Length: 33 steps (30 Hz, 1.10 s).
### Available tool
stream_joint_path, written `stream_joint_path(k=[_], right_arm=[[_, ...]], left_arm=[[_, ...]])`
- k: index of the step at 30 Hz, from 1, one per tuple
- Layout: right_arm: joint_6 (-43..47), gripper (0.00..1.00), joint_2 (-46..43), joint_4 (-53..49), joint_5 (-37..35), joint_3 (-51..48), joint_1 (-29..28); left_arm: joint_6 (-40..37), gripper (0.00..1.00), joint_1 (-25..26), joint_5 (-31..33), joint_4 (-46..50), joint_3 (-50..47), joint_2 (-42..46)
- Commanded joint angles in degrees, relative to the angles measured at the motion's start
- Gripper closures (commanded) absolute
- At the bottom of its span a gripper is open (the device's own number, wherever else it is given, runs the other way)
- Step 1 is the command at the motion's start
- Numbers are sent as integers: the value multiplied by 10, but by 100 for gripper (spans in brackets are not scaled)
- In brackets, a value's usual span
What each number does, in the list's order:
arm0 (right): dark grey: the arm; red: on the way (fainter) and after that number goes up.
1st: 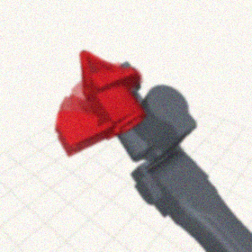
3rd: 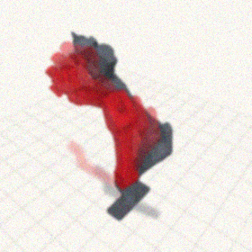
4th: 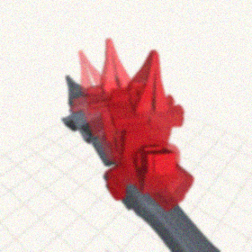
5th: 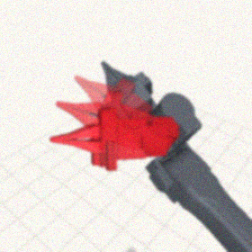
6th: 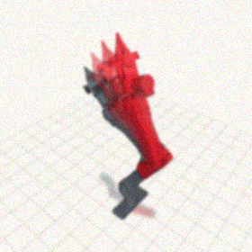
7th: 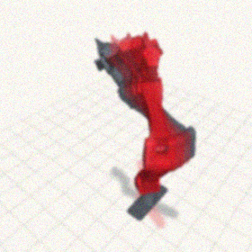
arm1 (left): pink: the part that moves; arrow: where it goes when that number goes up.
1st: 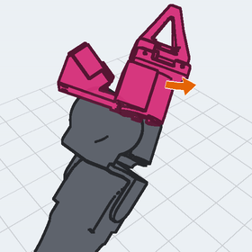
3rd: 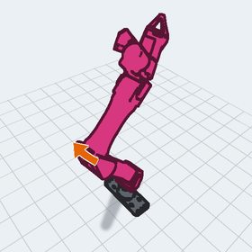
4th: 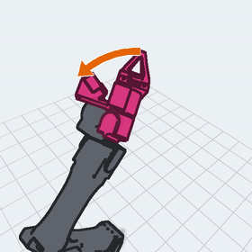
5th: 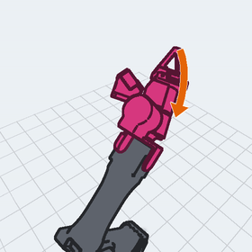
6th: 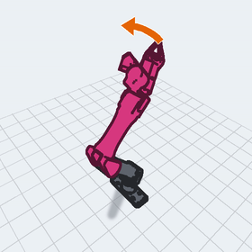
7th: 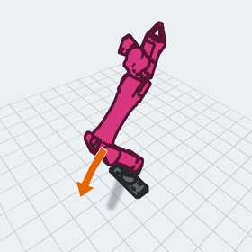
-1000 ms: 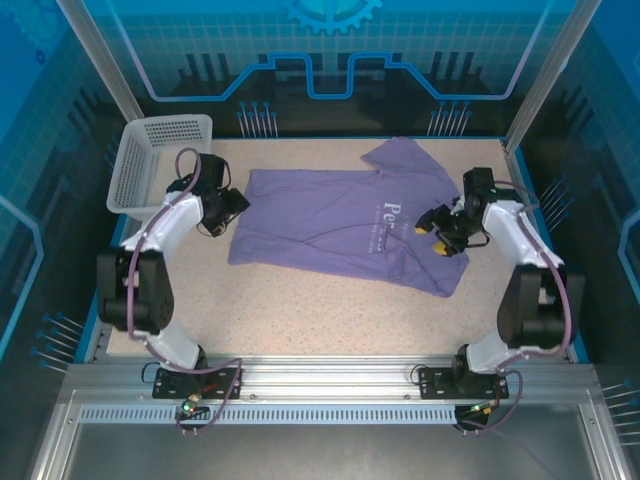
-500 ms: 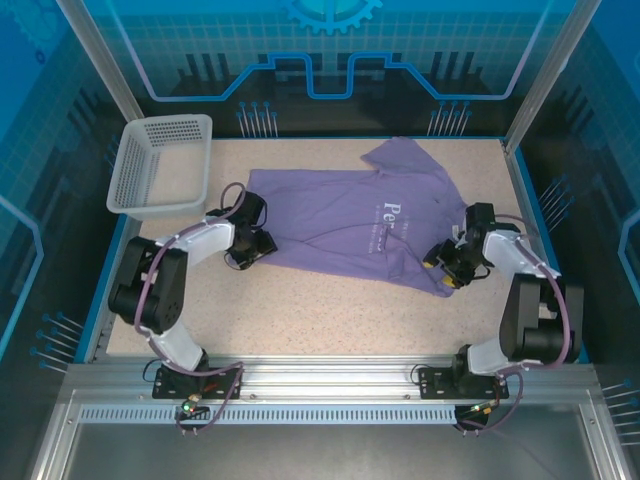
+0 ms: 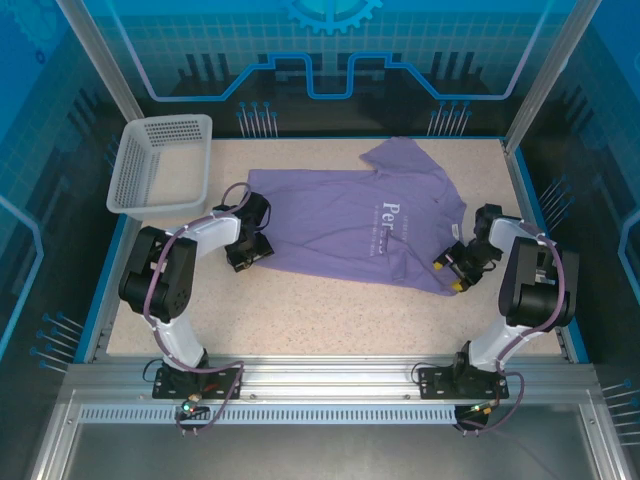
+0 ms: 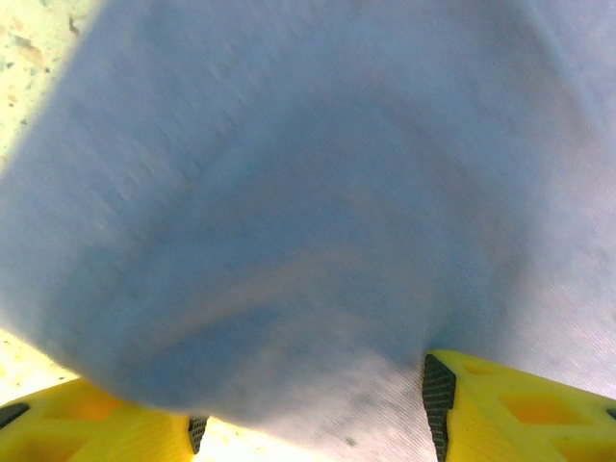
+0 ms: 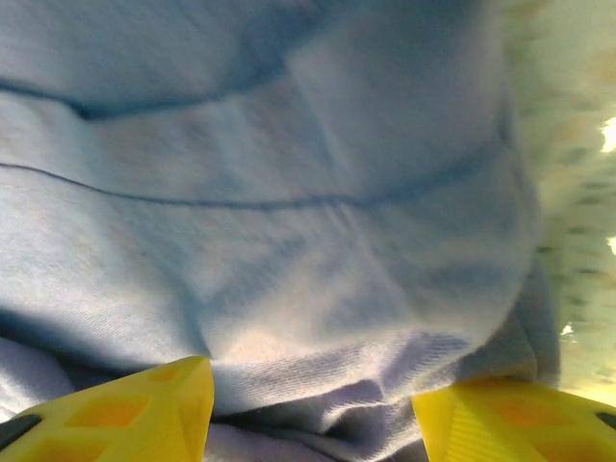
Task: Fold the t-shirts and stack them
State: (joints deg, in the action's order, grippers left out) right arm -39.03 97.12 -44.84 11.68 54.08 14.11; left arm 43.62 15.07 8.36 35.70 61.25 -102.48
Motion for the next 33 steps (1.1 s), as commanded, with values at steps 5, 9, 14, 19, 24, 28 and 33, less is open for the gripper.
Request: stream_joint_path(k=[5, 9, 14, 19, 24, 28, 33], right_arm=[[15, 39, 9, -64, -90, -19, 37], [15, 31, -34, -68, -102, -31, 32], [24, 10, -166, -95, -146, 19, -23], [41, 10, -252, -84, -143, 62, -148], [-25, 31, -242, -119, -56, 17, -261], [-53, 44, -249, -113, -52, -33, -338], [-65, 53, -202, -119, -84, -40, -367]], left_arm=[[37, 38, 0, -17, 136, -74, 24], [55, 38, 0, -47, 165, -110, 67], [37, 24, -1, 23, 279, -10, 138], [12, 25, 6, 30, 306, 108, 136], [-74, 40, 26, -61, 228, 96, 121], [-120, 48, 34, -150, 164, 50, 101], [-126, 50, 37, -128, 142, 21, 64]])
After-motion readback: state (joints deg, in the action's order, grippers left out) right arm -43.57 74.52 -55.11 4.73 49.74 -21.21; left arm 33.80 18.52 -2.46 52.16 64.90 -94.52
